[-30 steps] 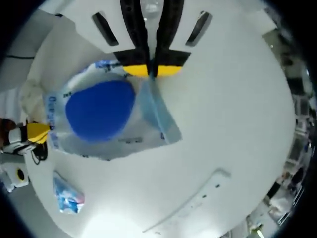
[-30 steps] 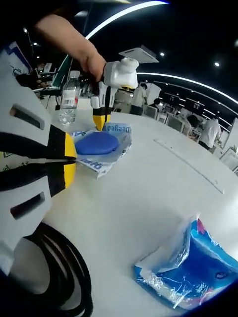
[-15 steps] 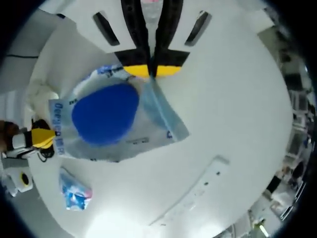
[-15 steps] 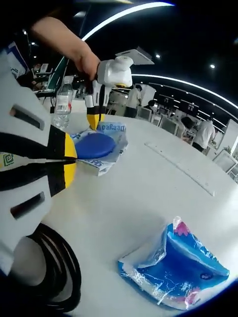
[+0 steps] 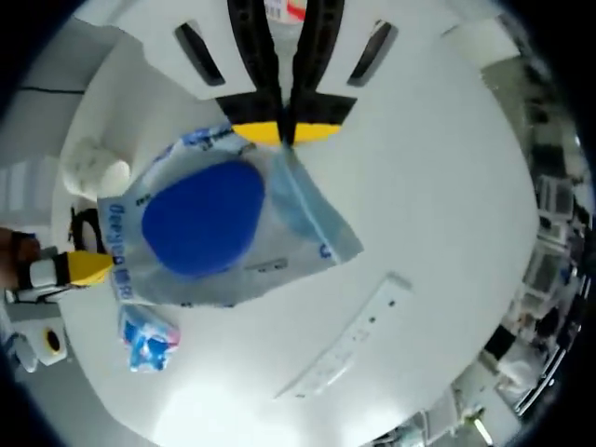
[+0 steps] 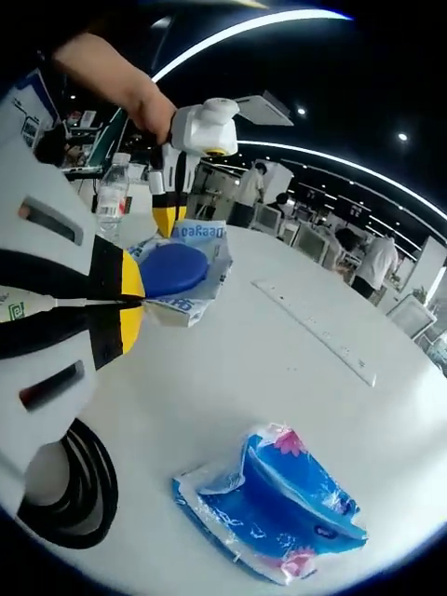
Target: Arrange the tabletop items into an orderly group along one side of the table until the central work area is clear of visible clutter.
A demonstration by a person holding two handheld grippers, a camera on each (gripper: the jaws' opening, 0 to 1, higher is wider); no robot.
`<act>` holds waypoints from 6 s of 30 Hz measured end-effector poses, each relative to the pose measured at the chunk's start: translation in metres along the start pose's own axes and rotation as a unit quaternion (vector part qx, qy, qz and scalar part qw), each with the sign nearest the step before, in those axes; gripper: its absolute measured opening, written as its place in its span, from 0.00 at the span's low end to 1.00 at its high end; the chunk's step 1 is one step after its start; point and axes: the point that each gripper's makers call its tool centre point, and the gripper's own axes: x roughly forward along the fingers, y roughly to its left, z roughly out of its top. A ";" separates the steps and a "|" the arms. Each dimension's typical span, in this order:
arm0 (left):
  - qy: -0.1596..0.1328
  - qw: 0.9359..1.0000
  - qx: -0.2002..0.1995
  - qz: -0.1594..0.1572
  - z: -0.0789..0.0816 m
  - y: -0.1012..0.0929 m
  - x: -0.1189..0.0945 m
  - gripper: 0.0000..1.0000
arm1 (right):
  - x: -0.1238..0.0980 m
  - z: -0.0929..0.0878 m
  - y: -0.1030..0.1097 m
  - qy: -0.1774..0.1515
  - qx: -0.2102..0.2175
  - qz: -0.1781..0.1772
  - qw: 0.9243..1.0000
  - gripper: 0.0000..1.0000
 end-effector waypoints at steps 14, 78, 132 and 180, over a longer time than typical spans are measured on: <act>-0.045 0.997 -0.055 -0.014 0.015 -0.026 -0.019 0.00 | -0.020 0.026 -0.017 0.010 -0.040 -0.029 0.999 0.00; -0.116 0.952 -0.267 -0.093 -0.038 -0.105 0.058 0.00 | 0.012 0.034 -0.071 0.122 -0.283 -0.128 0.943 0.00; -0.234 0.955 -0.180 -0.005 -0.053 -0.131 -0.006 0.58 | -0.065 0.005 -0.032 0.059 -0.432 -0.098 0.894 0.48; -0.333 0.939 -0.072 0.042 -0.069 -0.218 -0.037 1.00 | -0.178 -0.068 -0.051 0.001 -0.492 -0.108 0.864 1.00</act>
